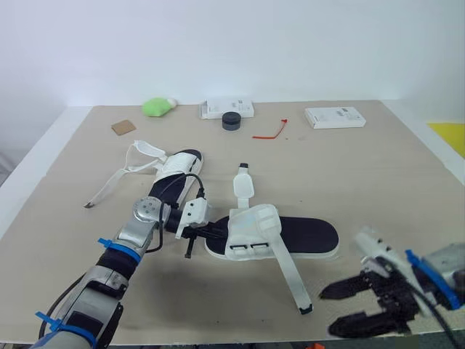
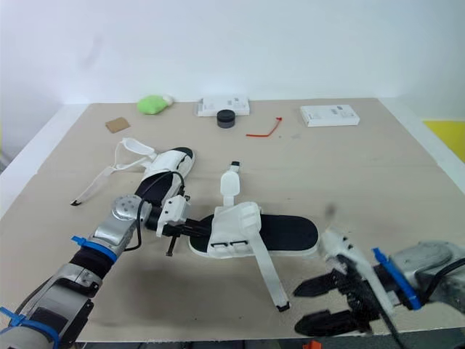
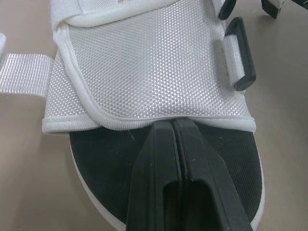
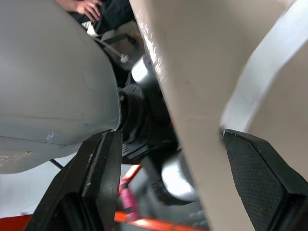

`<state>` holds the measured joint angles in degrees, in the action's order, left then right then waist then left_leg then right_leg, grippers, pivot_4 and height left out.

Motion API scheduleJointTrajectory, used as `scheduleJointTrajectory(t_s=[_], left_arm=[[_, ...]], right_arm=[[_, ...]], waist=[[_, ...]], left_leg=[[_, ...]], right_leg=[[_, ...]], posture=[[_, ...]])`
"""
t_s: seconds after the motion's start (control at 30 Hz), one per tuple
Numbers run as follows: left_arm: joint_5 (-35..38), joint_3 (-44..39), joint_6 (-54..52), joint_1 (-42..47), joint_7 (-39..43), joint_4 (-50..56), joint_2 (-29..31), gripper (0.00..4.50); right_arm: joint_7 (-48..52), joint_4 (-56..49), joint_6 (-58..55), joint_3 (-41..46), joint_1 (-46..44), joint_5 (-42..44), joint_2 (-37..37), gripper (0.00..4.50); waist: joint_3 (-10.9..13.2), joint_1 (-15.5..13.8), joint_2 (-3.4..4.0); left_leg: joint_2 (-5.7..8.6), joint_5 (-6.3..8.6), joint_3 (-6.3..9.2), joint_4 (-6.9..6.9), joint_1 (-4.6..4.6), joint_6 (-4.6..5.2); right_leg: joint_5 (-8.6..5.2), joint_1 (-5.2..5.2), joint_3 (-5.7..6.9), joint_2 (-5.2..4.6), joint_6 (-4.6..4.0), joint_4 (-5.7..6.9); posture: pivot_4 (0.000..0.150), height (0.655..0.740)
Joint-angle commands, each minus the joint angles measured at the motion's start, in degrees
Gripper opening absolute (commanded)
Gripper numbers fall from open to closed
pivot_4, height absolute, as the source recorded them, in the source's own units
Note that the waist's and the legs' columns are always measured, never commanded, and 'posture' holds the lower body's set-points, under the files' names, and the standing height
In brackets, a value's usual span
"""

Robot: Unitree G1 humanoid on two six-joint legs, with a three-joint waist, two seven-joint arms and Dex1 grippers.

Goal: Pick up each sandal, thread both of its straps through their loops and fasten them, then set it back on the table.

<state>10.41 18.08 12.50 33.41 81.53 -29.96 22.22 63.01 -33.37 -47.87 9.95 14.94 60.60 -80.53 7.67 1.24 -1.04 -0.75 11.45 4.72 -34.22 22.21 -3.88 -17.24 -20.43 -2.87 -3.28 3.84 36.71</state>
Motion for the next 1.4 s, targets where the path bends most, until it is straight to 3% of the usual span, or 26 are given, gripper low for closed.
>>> scheduleJointTrajectory(t_s=[0.03, 0.2, 0.43, 0.5, 0.63, 0.7, 0.77, 0.9, 1.17, 1.4], left_arm=[[-9.23, 7.34, -4.03, -6.62, -0.53, -5.44, 2.3, 0.0], [-9.17, 7.78, -4.42, -7.81, -0.71, -3.98, 2.82, 0.0], [-8.98, 7.44, -5.11, -8.93, -1.6, -3.15, 2.95, 0.0], [-8.95, 7.34, -5.18, -8.82, -1.76, -3.44, 2.81, 0.0], [-8.84, 7.11, -5.23, -8.12, -2.31, -4.52, 2.4, 0.0], [-8.73, 7.06, -5.38, -7.99, -2.46, -4.56, 2.34, 0.0], [-8.66, 6.99, -5.46, -7.89, -2.54, -4.58, 2.32, 0.0], [-8.52, 6.79, -5.6, -7.73, -2.71, -4.73, 2.21, 0.0], [-8.38, 6.76, -5.66, -7.22, -2.86, -5.19, 1.83, 0.0], [-8.46, 6.67, -5.37, -6.67, -2.79, -5.97, 1.42, 0.0]], right_arm=[[-6.21, 1.65, -4.07, -6.71, -7.15, -2.7, 5.74, 3.6], [-5.93, 7.06, -11.18, -12.37, -18.84, -2.73, 11.54, 3.6], [-1.06, 6.36, -14.34, -15.46, -22.65, -3.65, 12.17, 3.6], [0.24, 5.67, -14.35, -16.45, -23.3, -4.55, 12.1, 2.75], [0.69, 5.12, -14.28, -19.65, -25.19, -7.27, 13.7, 1.53], [0.98, 4.89, -14.22, -20.39, -25.54, -8.14, 14.09, 0.58], [1.17, 4.99, -14.14, -20.66, -25.79, -8.63, 14.4, 0.15], [2.04, 6.99, -14.49, -19.23, -27.44, -8.56, 15.71, 0.15], [-0.7, 19.79, -29.14, -9.07, -47.59, 6.55, 22.86, 0.15], [-9.38, 31.55, -42.46, -11.24, -62.96, 5.14, 30.66, 0.15]], waist=[[-0.03, -0.02, -0.09], [0.01, 0.02, -0.05], [-0.06, -0.04, 0.06], [-0.06, -0.05, 0.05], [-0.06, -0.03, 0.05], [-0.06, -0.03, 0.05], [-0.06, -0.03, 0.05], [-0.06, -0.03, 0.06], [-0.04, -0.03, 0.12], [-0.1, -0.12, 0.21]], left_leg=[[-0.03, 0.05, 0.03, -0.07, 0.03, -0.05], [0.04, 0.1, 0.04, -0.09, 0.1, 0.01], [0.03, 0.44, 0.15, -0.08, 0.09, 0.4], [0.04, 0.45, 0.16, -0.09, 0.08, 0.41], [0.01, 0.45, 0.14, -0.15, 0.02, 0.41], [0.01, 0.45, 0.14, -0.18, 0.02, 0.41], [0.01, 0.45, 0.14, -0.18, 0.02, 0.4], [0.01, 0.45, 0.14, -0.18, 0.02, 0.41], [0.04, 0.39, 0.12, -0.27, -0.01, 0.5], [0.02, 0.41, 0.27, -0.18, 0.06, 0.48]], right_leg=[[0.0, 0.01, 0.08, 0.02, 0.0, -0.02], [-0.04, 0.01, 0.04, 0.01, 0.07, -0.03], [-0.2, 0.13, 0.04, 0.15, 0.33, -0.03], [-0.21, 0.14, 0.03, 0.16, 0.34, -0.03], [-0.29, 0.17, 0.02, 0.16, 0.19, -0.03], [-0.3, 0.17, 0.03, 0.15, 0.18, -0.03], [-0.3, 0.17, 0.02, 0.15, 0.18, -0.03], [-0.28, 0.18, 0.02, 0.15, 0.21, -0.03], [-0.15, 0.23, -0.03, 0.13, 0.25, -0.03], [-0.2, 0.21, 0.02, 0.21, 0.06, -0.03]], posture=[[0.15, 0.74], [0.15, 0.74], [0.15, 0.74], [0.15, 0.74], [0.15, 0.74], [0.15, 0.74], [0.15, 0.74], [0.15, 0.74], [0.15, 0.74], [0.15, 0.74]])
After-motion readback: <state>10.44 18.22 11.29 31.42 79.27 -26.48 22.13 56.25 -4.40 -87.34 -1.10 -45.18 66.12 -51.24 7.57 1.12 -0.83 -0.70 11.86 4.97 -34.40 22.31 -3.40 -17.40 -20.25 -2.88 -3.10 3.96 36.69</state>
